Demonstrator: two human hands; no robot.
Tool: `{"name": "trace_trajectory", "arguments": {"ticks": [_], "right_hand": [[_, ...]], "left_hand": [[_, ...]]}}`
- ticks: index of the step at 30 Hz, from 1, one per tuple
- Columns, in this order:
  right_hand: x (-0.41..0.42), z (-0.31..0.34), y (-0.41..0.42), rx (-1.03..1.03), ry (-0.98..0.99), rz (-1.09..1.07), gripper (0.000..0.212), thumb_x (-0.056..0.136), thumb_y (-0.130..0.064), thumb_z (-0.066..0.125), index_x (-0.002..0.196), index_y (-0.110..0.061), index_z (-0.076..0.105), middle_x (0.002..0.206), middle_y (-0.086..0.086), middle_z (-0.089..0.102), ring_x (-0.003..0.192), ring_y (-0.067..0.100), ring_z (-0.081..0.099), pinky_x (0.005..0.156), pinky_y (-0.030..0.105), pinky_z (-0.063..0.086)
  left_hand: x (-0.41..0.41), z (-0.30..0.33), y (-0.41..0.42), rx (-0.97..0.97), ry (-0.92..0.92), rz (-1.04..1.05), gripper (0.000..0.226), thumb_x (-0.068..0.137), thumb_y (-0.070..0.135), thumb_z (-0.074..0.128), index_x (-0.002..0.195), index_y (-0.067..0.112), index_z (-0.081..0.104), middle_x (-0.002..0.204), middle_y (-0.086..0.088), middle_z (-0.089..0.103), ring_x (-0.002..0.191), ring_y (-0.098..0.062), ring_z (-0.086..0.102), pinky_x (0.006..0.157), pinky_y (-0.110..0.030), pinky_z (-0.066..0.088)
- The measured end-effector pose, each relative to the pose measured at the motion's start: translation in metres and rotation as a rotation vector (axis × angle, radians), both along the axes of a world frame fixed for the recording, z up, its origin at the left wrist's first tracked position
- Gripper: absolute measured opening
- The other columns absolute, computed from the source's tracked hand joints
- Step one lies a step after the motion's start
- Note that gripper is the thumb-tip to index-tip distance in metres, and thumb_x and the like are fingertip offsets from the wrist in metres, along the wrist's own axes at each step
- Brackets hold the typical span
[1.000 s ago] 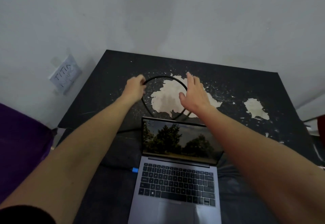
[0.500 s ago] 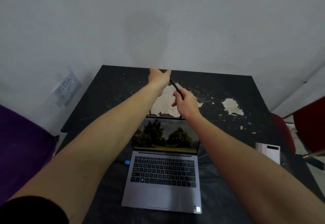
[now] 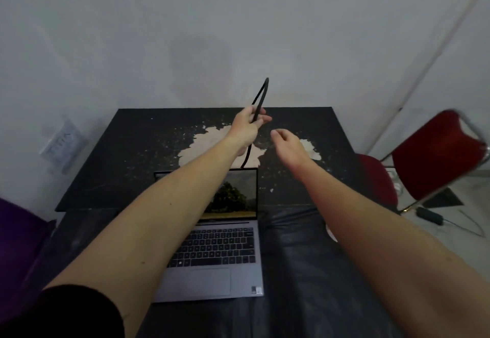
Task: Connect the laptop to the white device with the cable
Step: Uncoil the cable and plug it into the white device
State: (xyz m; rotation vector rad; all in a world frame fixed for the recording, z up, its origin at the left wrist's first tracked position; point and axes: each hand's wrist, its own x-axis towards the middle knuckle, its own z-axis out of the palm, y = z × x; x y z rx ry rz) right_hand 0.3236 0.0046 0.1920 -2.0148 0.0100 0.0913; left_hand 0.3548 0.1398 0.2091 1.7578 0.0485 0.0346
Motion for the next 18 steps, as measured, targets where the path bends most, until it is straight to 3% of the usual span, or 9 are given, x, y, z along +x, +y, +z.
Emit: {"name": "trace_trajectory", "arguments": {"ticks": [3,7,10,12,13,16,18], "right_hand": [[0.0,0.001,-0.036,0.07,0.016,-0.066,0.045,0.103,-0.042,0.04,0.131,-0.013,0.06,0.121,0.002,0.061,0.112,0.018,0.056,0.092,0.033,0.042],[-0.001,-0.002,-0.078,0.203,0.106,-0.085,0.053,0.105,-0.046,0.036,0.139,-0.01,0.053,0.128,0.002,0.058,0.112,0.012,0.053,0.093,0.028,0.037],[0.003,-0.007,-0.096,0.296,0.207,-0.124,0.058,0.099,-0.056,0.044,0.133,-0.01,0.057,0.128,0.003,0.062,0.107,0.014,0.061,0.083,0.028,0.046],[0.006,-0.013,-0.105,0.406,0.257,-0.191,0.056,0.094,-0.056,0.051,0.118,-0.007,0.063,0.114,0.005,0.069,0.109,0.023,0.064,0.088,0.044,0.053],[0.006,-0.017,-0.108,0.494,0.282,-0.235,0.048,0.097,-0.049,0.051,0.112,-0.005,0.063,0.101,0.006,0.07,0.1,0.023,0.067,0.082,0.045,0.056],[-0.003,-0.026,-0.111,0.662,0.313,-0.292,0.022,0.106,-0.023,0.043,0.097,-0.007,0.055,0.075,0.006,0.056,0.067,0.018,0.059,0.061,0.034,0.05],[-0.012,-0.033,-0.112,0.685,0.315,-0.266,0.023,0.107,-0.02,0.04,0.089,-0.011,0.05,0.069,0.004,0.051,0.058,0.018,0.053,0.056,0.035,0.046]], "left_hand": [[-0.011,-0.017,-0.033,0.041,-0.021,-0.067,0.025,0.095,-0.005,0.048,0.097,0.018,0.057,0.096,0.002,0.074,0.103,-0.009,0.065,0.093,-0.029,0.047],[-0.029,-0.046,-0.069,0.135,-0.022,-0.187,0.028,0.095,-0.001,0.052,0.094,0.024,0.062,0.098,0.007,0.072,0.104,-0.009,0.065,0.097,-0.035,0.047],[-0.043,-0.062,-0.089,0.179,0.011,-0.251,0.03,0.094,0.002,0.054,0.09,0.03,0.063,0.096,0.009,0.071,0.101,-0.01,0.064,0.099,-0.041,0.047],[-0.052,-0.074,-0.101,0.168,0.03,-0.274,0.029,0.093,0.002,0.056,0.091,0.03,0.064,0.097,0.008,0.072,0.103,-0.009,0.064,0.101,-0.04,0.045],[-0.059,-0.077,-0.106,0.167,0.054,-0.303,0.026,0.093,0.003,0.057,0.094,0.027,0.064,0.099,0.006,0.072,0.104,-0.008,0.064,0.101,-0.038,0.045],[-0.077,-0.085,-0.111,0.148,0.141,-0.396,0.017,0.092,0.008,0.062,0.105,0.018,0.066,0.107,0.003,0.072,0.107,-0.006,0.063,0.101,-0.03,0.043],[-0.081,-0.086,-0.108,0.124,0.205,-0.389,0.018,0.092,0.019,0.063,0.109,0.021,0.067,0.113,0.002,0.07,0.109,-0.01,0.062,0.1,-0.03,0.044]]}}
